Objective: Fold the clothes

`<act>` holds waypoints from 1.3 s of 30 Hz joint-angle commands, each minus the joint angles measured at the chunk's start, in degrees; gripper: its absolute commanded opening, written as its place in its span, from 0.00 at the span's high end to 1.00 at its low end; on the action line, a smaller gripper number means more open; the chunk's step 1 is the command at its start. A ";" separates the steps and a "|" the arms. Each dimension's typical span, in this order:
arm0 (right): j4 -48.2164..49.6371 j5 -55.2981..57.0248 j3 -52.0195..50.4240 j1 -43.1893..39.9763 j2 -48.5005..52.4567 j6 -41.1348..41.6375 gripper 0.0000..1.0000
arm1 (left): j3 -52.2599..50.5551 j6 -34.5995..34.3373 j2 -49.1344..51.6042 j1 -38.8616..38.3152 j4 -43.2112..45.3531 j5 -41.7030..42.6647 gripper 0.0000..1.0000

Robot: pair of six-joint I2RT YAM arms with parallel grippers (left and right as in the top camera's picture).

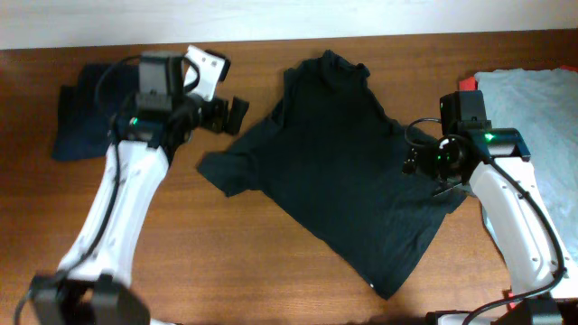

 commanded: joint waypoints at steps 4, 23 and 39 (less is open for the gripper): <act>0.00 0.63 0.92 -0.37 -0.13 0.07 0.01 | 1.99 0.20 7.54 -0.59 6.34 9.49 0.01; 0.00 0.63 0.92 -0.37 -0.13 0.07 0.01 | 1.97 -4.68 20.02 -15.98 9.60 -23.19 0.16; 0.00 0.63 0.92 -0.37 -0.13 0.07 0.01 | 1.97 -8.55 24.90 -15.80 13.75 -23.06 0.37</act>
